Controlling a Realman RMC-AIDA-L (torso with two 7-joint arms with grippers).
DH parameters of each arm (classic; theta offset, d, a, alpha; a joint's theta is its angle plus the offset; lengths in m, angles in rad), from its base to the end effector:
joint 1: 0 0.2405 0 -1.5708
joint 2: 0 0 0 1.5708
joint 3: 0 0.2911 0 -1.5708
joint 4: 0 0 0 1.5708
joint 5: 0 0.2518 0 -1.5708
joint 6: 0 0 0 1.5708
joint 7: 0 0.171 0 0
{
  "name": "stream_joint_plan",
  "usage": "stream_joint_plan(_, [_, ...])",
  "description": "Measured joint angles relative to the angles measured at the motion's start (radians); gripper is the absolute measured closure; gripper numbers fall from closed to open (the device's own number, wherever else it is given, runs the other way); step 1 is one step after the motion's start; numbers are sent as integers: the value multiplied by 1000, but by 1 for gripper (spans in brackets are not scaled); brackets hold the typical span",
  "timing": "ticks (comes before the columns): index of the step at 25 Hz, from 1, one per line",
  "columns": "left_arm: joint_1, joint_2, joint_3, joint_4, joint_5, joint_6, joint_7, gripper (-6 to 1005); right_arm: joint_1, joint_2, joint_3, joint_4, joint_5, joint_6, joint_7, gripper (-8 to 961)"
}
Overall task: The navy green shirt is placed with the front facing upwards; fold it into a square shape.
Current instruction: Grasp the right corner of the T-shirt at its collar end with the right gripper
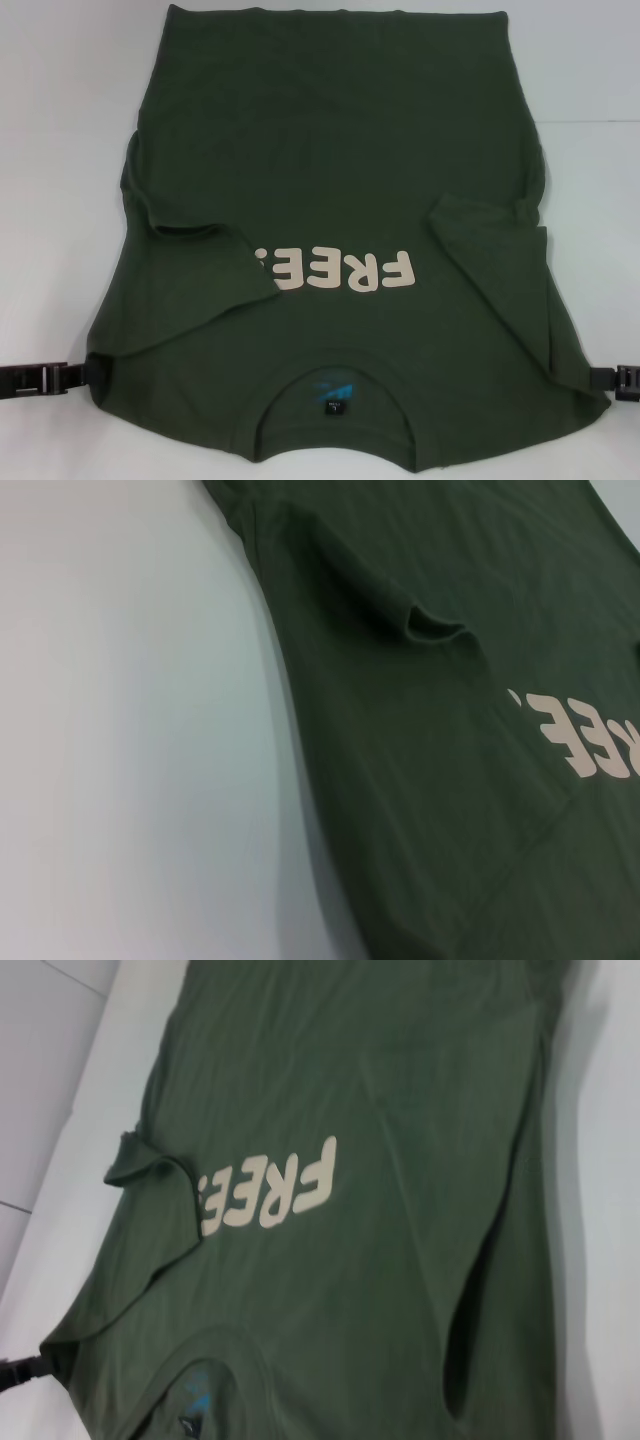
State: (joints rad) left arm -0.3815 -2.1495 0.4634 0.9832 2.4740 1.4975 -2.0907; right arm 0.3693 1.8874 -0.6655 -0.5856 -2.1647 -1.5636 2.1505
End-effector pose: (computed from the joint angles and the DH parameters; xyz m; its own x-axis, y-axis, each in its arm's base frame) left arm -0.4094 0.3362 0.0098 0.3127 0.8594 0.4045 0.9461 -0.2437 -0.2135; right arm 0.4264 0.3244 0.0295 0.1466 -0.9196 -0.3644 -0.9834 -0.1754 0.0469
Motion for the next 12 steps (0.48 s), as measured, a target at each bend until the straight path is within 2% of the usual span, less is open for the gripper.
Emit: stream_joint_plan(12, [-5, 0, -3, -3, 0, 0, 6, 972, 25, 26, -3, 4, -53, 19, 8, 60])
